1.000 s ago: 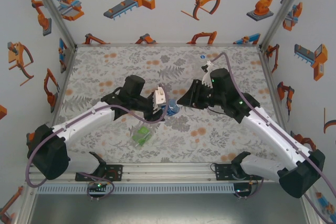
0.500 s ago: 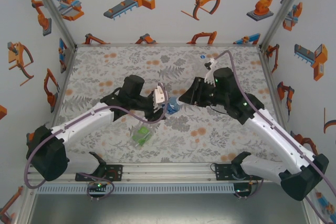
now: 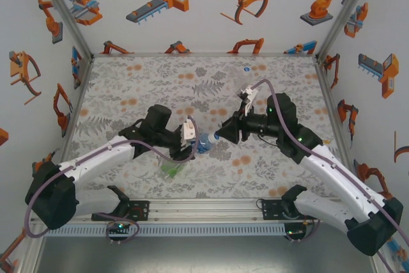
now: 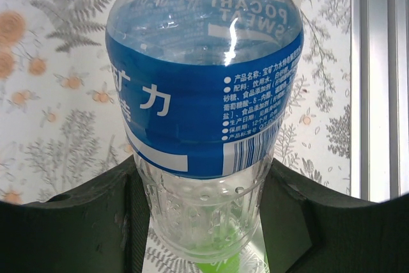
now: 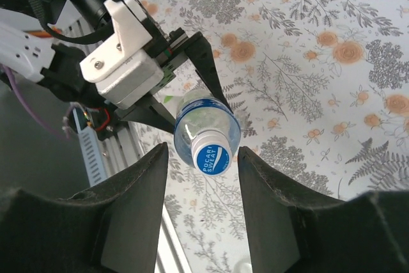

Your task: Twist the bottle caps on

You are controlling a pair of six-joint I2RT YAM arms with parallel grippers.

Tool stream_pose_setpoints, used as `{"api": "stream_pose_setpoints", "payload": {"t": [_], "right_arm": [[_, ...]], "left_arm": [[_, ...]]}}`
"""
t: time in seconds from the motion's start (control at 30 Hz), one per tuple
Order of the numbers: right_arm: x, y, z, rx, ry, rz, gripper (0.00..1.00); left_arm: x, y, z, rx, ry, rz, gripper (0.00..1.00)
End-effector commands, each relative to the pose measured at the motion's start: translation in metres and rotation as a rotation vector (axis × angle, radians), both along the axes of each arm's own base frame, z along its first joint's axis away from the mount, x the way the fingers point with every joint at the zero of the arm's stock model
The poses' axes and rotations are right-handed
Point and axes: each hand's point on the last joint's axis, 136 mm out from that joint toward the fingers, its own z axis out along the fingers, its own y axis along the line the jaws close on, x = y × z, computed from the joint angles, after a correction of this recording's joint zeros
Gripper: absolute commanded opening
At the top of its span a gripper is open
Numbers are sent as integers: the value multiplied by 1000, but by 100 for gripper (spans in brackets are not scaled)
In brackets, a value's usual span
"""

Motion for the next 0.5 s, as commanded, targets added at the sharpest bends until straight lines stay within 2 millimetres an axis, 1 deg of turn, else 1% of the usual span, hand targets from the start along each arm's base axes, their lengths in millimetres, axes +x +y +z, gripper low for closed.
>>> {"api": "stream_pose_setpoints", "payload": {"t": [0.0, 0.17, 0.3, 0.47], "right_arm": [[-4, 7, -1, -2, -91, 70, 46], [-2, 8, -9, 5, -55, 59, 44], [-2, 7, -11, -1, -48, 52, 44], [0, 8, -17, -12, -16, 46, 43]], "left_arm": [[10, 0, 10, -76, -62, 47, 0], [27, 11, 5, -154, -79, 167, 0], [25, 19, -3, -159, -73, 199, 0], [24, 27, -7, -229, -98, 249, 0]]}}
